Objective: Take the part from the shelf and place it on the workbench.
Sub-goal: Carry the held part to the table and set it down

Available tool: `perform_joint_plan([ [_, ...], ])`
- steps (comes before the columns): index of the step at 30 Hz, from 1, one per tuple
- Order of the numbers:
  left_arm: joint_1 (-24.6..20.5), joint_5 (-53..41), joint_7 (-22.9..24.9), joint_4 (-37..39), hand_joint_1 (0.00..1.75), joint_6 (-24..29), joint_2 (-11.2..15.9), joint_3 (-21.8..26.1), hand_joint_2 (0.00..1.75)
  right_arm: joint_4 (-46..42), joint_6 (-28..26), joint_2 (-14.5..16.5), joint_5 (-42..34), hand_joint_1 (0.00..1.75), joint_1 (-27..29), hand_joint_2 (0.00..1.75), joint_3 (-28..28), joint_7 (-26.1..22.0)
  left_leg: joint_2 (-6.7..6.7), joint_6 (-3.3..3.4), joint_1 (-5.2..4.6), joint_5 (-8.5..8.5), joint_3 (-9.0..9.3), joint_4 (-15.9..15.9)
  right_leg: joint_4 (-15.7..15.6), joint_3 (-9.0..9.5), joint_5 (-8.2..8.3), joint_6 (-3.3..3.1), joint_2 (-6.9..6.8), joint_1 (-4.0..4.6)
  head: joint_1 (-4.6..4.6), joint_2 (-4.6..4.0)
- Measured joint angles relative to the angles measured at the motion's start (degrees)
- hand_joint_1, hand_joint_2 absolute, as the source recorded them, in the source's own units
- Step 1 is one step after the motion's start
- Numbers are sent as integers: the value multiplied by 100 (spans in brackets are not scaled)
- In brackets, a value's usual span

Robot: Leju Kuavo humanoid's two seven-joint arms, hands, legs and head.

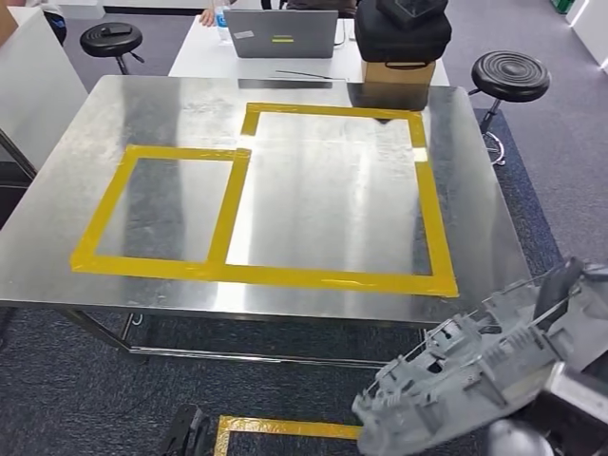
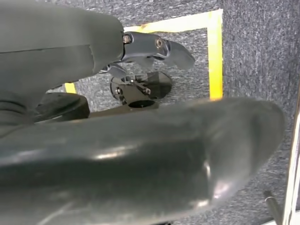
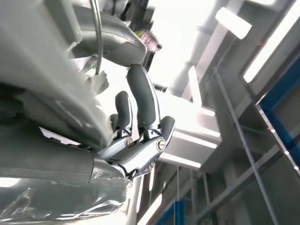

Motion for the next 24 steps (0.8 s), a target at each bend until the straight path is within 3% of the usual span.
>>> perform_joint_plan([
  [2,6,-35,2,0,0,-10,8,-25,175,211,26,-245,-7,175,-313,175,-238,144,-3,77,11,21,3,-8,107,-51,-75,63,-25,-12,20,0],
  [3,7,-51,2,0,0,-13,9,-38,175,292,31,-344,39,175,-442,175,-317,207,-2,107,18,28,8,-12,320,-152,-195,91,-39,-16,31,-1],
  [5,6,-96,3,0,0,-23,15,-67,175,463,47,-537,192,175,-694,175,-438,409,0,142,12,24,12,-11,1063,-507,-536,133,-59,-21,51,-1],
  [7,9,-155,4,0,0,-37,29,-104,175,710,142,-797,315,175,-1005,175,-598,656,-1,152,8,17,16,-8,1614,-800,-677,150,-60,-27,51,-1],
  [8,9,-178,5,0,0,-42,37,-121,175,846,208,-938,351,175,-1179,175,-696,745,-2,153,8,13,23,-7,1590,-807,-589,150,-61,-30,52,0],
  [9,9,-193,7,0,0,-44,40,-134,175,960,264,-1059,369,175,-1342,175,-789,786,-6,147,10,6,37,-7,1341,-700,-410,146,-61,-33,53,0],
  [11,7,-216,8,0,0,-46,46,-156,175,1124,332,-1228,405,175,-1607,175,-926,829,-19,114,2,-24,62,1,549,-313,-39,141,-60,-40,62,-1],
  [13,6,-242,15,0,0,-48,56,-173,175,1288,428,-1361,485,175,-1827,175,-1002,958,-33,59,-21,-37,53,10,94,-91,86,101,-50,-40,61,1],
  [17,-2,-341,42,0,0,-69,72,-225,175,1913,749,-1757,820,175,-2599,175,-1148,1366,-25,-45,-33,-86,-10,69,57,-120,80,-39,-37,-55,43,0],
  [19,-7,-391,55,0,0,-81,80,-260,175,2414,1051,-2013,1047,175,-3240,175,-1194,1579,-9,-91,-33,-355,-251,547,46,-124,89,-95,-46,-68,32,1],
  [21,-4,-424,64,0,0,-92,87,-286,175,3019,1457,-2243,1225,175,-3900,175,-1201,1813,0,-99,-32,-669,-647,1309,47,-131,90,-119,-49,-61,24,-1],
  [22,-2,-435,70,0,0,-96,91,-295,175,3333,1710,-2334,1285,175,-4213,175,-1195,1940,1,-91,-34,-715,-792,1560,47,-132,89,-123,-50,-53,24,-1],
  [23,0,-444,74,0,0,-99,96,-302,175,3678,2027,-2411,1349,175,-4543,175,-1181,2090,1,-75,-37,-646,-851,1620,48,-131,89,-123,-51,-45,22,-1],
  [24,-1,-450,78,0,0,-102,103,-307,175,4043,2375,-2474,1419,175,-4895,175,-1159,2246,1,-48,-43,-472,-806,1463,49,-129,89,-124,-51,-37,21,-1],
])
